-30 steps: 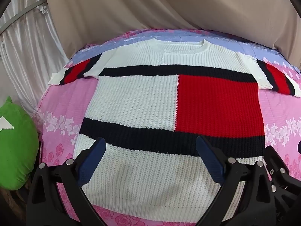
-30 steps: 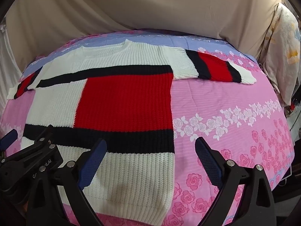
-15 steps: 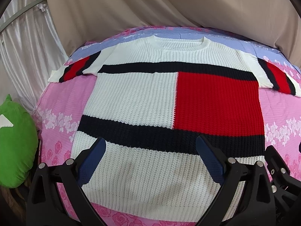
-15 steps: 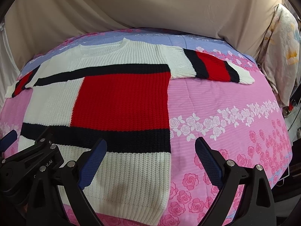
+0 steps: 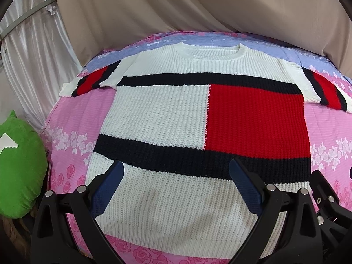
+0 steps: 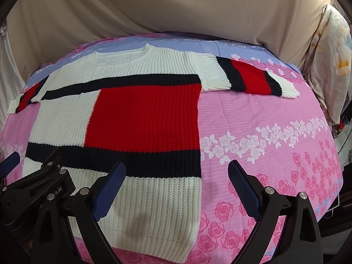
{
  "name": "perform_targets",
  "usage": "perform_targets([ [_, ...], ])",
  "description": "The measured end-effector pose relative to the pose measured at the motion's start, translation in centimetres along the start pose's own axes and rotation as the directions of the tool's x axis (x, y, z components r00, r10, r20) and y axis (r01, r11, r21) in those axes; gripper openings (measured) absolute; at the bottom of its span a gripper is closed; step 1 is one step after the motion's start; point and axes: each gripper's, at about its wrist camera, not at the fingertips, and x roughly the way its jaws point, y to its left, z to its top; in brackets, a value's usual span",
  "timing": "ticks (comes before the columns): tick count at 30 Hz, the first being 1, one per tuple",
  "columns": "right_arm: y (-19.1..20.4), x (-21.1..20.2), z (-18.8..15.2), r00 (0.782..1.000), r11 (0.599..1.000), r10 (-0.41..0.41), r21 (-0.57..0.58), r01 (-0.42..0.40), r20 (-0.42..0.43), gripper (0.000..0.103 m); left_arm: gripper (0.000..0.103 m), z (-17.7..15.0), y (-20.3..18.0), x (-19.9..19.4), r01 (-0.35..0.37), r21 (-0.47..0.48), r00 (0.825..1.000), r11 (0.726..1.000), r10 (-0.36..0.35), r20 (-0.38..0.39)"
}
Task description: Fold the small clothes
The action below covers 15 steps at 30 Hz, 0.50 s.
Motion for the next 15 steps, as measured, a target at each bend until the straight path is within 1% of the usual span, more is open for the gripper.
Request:
perform_targets([
  [15,-0.01,0.37,0.11,1.000,1.000,0.011,-0.001,-0.011,-0.007,0.091,0.094,-0.06,-0.05,0.02,-0.003,0.001,1.000,1.000,0.003,-0.002],
])
